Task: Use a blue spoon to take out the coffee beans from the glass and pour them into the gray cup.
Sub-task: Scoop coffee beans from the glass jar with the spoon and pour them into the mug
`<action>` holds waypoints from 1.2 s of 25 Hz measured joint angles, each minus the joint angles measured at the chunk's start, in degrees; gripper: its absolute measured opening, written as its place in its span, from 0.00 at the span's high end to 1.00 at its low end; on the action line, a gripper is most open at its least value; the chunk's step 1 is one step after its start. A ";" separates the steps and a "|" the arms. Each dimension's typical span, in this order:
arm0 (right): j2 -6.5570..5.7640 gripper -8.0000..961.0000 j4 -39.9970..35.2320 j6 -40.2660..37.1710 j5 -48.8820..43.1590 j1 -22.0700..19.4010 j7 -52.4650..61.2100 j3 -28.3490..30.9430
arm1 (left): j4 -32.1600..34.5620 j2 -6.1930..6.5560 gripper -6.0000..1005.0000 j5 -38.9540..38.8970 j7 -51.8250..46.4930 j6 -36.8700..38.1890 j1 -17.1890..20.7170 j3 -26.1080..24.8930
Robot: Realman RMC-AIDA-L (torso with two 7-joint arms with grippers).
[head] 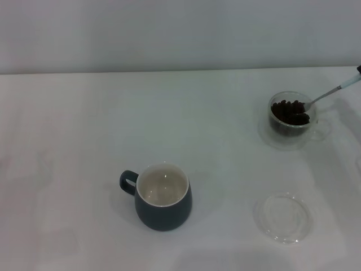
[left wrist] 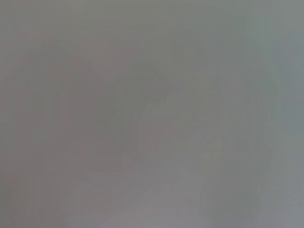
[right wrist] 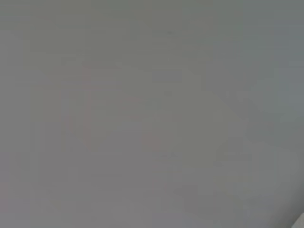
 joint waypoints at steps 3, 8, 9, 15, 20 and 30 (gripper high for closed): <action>-0.10 0.84 -0.24 -0.16 0.00 -0.23 1.45 0.01 | 0.00 0.08 0.27 -0.02 0.00 -0.03 -0.02 -0.22; -0.36 0.84 -0.34 -2.46 -0.23 -0.43 4.22 -0.35 | 0.00 0.11 0.27 -0.02 0.00 -0.10 -0.03 -0.26; -0.43 0.84 -0.38 -3.19 -0.34 -0.49 4.85 -0.44 | 0.00 0.11 0.27 -0.03 0.00 -0.14 -0.03 -0.26; -0.88 0.84 -0.46 -7.51 -0.58 -0.82 8.73 -3.22 | 0.00 0.12 0.28 -0.02 0.00 -0.25 -0.03 -0.27; -1.04 0.84 -0.53 -9.10 -0.61 -0.83 11.76 -7.33 | 0.00 0.11 0.28 -0.01 0.00 -0.35 -0.06 -0.27; -0.20 0.84 -0.59 -11.80 -0.62 -0.07 14.89 -16.32 | 0.00 0.11 0.28 -0.01 0.00 -0.44 -0.20 -0.26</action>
